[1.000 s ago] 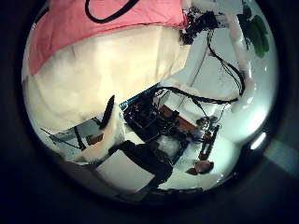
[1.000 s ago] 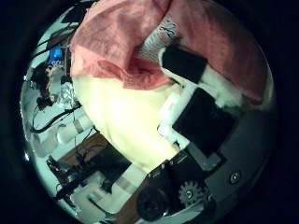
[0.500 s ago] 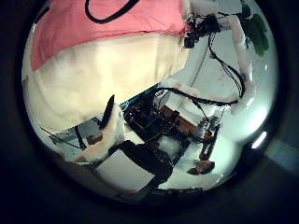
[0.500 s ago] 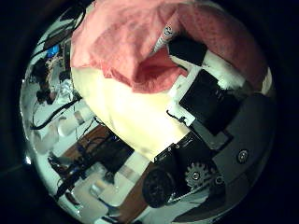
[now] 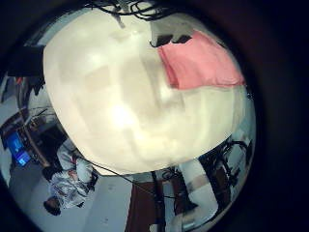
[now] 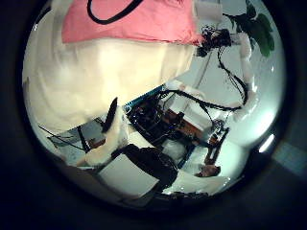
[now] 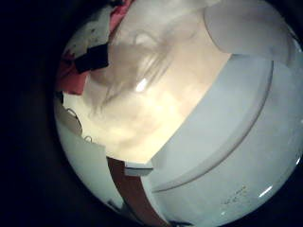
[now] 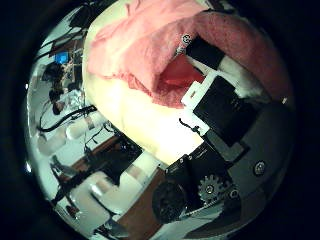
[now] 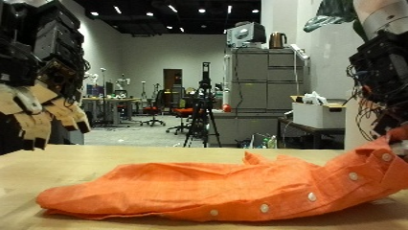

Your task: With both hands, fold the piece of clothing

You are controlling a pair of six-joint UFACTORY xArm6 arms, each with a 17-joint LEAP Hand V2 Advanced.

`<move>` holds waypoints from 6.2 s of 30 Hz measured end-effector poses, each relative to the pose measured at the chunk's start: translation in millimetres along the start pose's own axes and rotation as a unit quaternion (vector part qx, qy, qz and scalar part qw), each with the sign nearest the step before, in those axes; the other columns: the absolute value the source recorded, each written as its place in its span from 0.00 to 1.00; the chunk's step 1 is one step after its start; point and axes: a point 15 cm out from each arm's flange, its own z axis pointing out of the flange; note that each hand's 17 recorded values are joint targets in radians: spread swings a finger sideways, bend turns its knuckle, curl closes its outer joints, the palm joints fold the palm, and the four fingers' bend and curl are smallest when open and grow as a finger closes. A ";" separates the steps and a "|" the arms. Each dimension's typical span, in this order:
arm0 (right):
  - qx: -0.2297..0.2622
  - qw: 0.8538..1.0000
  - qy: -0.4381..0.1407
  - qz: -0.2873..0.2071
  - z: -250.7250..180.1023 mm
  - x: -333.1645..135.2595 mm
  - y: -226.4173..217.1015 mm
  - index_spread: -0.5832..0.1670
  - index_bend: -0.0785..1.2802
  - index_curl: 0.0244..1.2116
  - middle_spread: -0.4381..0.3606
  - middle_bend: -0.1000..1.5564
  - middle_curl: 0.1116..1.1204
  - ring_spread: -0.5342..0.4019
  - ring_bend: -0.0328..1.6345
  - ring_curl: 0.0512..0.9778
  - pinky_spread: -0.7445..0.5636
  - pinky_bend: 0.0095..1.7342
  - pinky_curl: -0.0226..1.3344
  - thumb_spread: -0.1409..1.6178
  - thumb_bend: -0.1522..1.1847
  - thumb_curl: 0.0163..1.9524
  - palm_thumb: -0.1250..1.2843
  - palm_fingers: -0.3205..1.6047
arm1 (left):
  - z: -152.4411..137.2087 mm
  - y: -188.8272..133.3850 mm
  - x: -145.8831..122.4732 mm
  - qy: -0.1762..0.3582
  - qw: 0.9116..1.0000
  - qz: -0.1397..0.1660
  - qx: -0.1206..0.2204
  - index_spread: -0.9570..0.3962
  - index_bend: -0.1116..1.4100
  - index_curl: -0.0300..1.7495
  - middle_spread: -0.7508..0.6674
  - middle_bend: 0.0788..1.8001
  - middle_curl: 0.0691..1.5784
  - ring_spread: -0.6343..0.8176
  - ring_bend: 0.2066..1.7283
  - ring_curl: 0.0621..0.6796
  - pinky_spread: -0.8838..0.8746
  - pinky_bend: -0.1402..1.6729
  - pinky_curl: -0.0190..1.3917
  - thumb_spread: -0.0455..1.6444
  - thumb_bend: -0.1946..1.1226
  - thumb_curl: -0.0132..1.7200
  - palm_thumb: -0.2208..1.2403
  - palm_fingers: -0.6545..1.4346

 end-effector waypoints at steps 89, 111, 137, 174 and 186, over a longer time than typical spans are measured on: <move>0.165 0.986 0.028 0.013 -88.9 -37.5 57.5 0.46 0.87 0.61 0.42 0.90 0.56 0.31 0.78 0.84 0.35 0.64 0.78 0.73 0.12 0.63 0.84 0.75 | 24.9 -6.6 15.0 0.016 1.000 0.017 0.006 0.77 0.17 0.17 0.80 0.06 0.11 0.84 0.11 0.25 0.80 0.21 0.24 0.68 0.13 0.23 0.54 0.29; 0.237 0.964 0.014 -0.119 -194.8 -180.3 -46.6 0.46 0.87 0.63 0.42 0.89 0.56 0.31 0.78 0.84 0.35 0.64 0.78 0.73 0.09 0.63 0.79 0.74 | 51.4 21.7 -20.4 0.066 0.998 -0.006 0.009 0.77 0.17 0.17 0.80 0.06 0.11 0.84 0.11 0.25 0.80 0.21 0.24 0.68 0.13 0.23 0.54 0.29; 0.330 0.898 0.051 -0.288 -218.0 -368.9 -234.2 0.13 0.20 0.30 0.63 0.25 0.24 0.73 0.41 0.45 0.78 0.39 0.54 0.79 0.08 0.34 0.58 0.08 | 55.6 59.5 -35.0 0.077 0.996 -0.015 0.035 0.77 0.18 0.17 0.79 0.05 0.11 0.84 0.11 0.25 0.80 0.21 0.24 0.68 0.13 0.23 0.54 0.29; 0.233 0.967 -0.072 -0.067 -191.3 -255.0 42.2 0.29 0.20 0.27 0.62 0.16 0.17 0.88 0.18 0.22 0.94 0.17 0.28 0.80 0.10 0.20 0.48 0.25 | -24.6 111.3 96.4 -0.038 0.995 -0.053 0.080 0.77 0.18 0.18 0.79 0.07 0.13 0.84 0.10 0.25 0.80 0.21 0.24 0.69 0.13 0.22 0.51 0.31; 0.156 0.982 -0.103 -0.023 -169.8 -247.4 84.5 0.32 0.20 0.28 0.63 0.16 0.15 0.88 0.16 0.21 0.92 0.15 0.26 0.81 0.10 0.17 0.44 0.25 | -21.1 128.1 126.0 -0.065 0.993 -0.052 0.082 0.77 0.18 0.18 0.78 0.07 0.14 0.83 0.10 0.25 0.80 0.21 0.24 0.68 0.13 0.22 0.51 0.31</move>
